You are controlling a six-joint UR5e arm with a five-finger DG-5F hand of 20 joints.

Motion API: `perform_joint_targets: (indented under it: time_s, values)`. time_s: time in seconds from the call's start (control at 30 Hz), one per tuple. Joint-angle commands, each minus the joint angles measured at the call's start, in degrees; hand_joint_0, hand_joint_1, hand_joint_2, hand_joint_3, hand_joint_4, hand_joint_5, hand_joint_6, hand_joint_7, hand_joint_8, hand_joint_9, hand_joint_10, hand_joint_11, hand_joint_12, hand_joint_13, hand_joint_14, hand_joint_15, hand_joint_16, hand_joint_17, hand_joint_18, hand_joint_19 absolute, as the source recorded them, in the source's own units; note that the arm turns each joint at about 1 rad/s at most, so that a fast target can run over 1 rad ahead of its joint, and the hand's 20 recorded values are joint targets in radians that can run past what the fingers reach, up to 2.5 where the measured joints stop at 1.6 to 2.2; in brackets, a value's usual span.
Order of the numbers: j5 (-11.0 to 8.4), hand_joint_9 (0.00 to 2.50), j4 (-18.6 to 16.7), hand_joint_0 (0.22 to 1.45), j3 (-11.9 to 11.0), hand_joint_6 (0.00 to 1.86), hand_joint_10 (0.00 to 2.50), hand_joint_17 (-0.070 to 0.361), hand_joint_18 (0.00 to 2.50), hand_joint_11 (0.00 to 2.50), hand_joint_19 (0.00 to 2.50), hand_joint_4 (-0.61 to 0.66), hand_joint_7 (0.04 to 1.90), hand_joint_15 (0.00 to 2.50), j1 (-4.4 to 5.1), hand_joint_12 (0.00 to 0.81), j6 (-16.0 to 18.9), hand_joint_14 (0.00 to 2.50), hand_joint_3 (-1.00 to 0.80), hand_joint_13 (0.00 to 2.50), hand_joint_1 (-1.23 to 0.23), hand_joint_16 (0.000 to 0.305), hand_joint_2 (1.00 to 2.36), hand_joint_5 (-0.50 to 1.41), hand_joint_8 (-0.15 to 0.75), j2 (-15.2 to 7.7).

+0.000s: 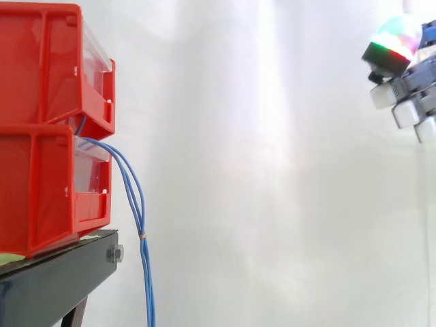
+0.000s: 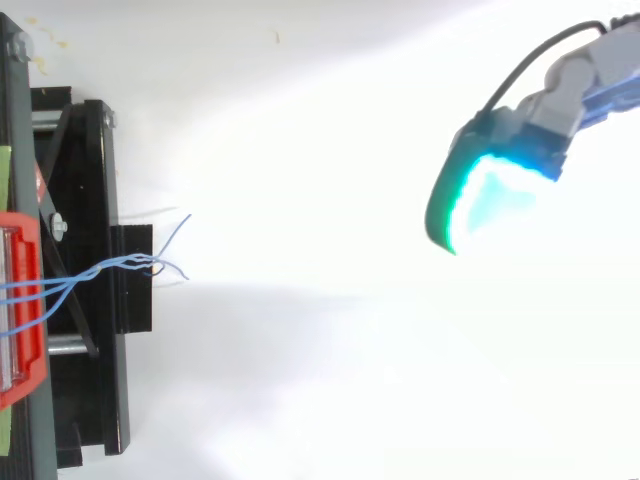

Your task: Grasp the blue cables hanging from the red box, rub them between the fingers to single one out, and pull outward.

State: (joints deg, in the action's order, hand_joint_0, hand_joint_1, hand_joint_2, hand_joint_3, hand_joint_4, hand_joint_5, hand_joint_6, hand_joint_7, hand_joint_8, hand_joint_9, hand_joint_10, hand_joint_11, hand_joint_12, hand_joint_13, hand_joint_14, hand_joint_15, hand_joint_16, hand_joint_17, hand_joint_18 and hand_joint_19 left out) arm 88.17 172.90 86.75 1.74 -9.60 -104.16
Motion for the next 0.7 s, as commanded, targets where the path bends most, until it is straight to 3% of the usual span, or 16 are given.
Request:
perform_joint_targets:
  time_s: [0.0,0.23,0.43,0.47,0.67]
  values:
    - [-0.72,0.30,-3.1,0.49,0.0,0.50,0.00,0.115,0.34,0.09,0.36,0.23,0.80,0.32,0.46,0.379,0.1,0.01,-0.50,0.38,-0.77,0.051,1.00,-0.21,0.244,-2.9]
    - [-0.89,0.33,-12.1,0.48,0.0,0.50,0.00,0.116,0.34,0.08,0.36,0.23,0.79,0.31,0.99,0.383,0.5,0.01,-0.50,0.39,-0.73,0.052,1.00,-0.21,0.249,-9.0]
    - [-1.24,0.37,-17.3,0.47,0.0,0.50,0.00,0.118,0.35,0.09,0.37,0.24,0.80,0.32,1.16,0.389,-0.1,0.01,-0.50,0.40,-0.69,0.052,1.00,-0.20,0.259,-10.2]
    - [-1.95,0.37,-19.3,0.47,0.0,0.50,0.00,0.118,0.35,0.10,0.37,0.25,0.80,0.32,1.25,0.389,-0.7,0.01,-0.50,0.40,-0.69,0.052,1.00,-0.20,0.259,-10.2]
    - [-6.17,0.41,-20.2,0.47,0.0,0.50,0.00,0.119,0.16,0.09,0.31,0.25,0.81,0.24,1.95,0.381,-3.4,0.01,-0.50,0.23,-0.67,0.053,1.00,-0.19,0.255,-10.3]
